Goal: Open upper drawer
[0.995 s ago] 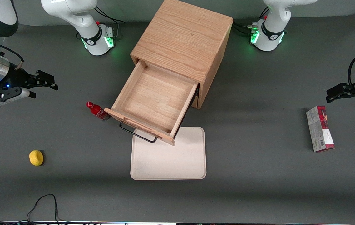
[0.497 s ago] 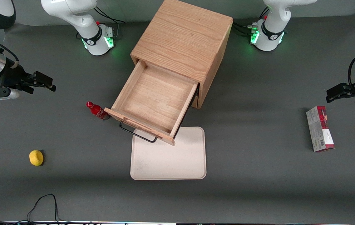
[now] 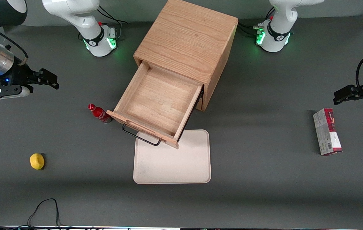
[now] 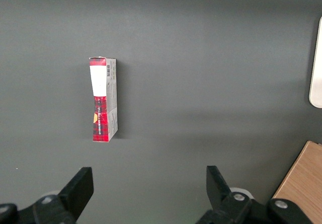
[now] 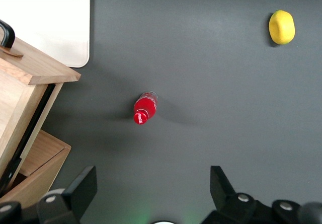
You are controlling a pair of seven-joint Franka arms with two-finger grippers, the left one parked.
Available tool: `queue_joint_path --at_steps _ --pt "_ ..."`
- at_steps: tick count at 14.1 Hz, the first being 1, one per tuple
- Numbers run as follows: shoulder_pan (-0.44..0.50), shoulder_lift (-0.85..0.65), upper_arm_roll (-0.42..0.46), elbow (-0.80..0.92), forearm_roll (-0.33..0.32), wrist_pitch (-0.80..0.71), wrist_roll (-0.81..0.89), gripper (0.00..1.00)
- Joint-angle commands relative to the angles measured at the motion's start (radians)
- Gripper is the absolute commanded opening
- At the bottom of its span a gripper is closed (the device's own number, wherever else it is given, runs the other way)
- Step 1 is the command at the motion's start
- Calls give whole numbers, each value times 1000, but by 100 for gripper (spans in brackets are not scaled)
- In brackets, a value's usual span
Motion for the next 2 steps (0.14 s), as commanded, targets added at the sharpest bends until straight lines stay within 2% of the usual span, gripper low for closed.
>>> queue_joint_path --at_steps 1,2 --pt "31 13 -41 41 -8 -27 -38 100" --pt "31 17 -41 39 -8 -27 -31 100"
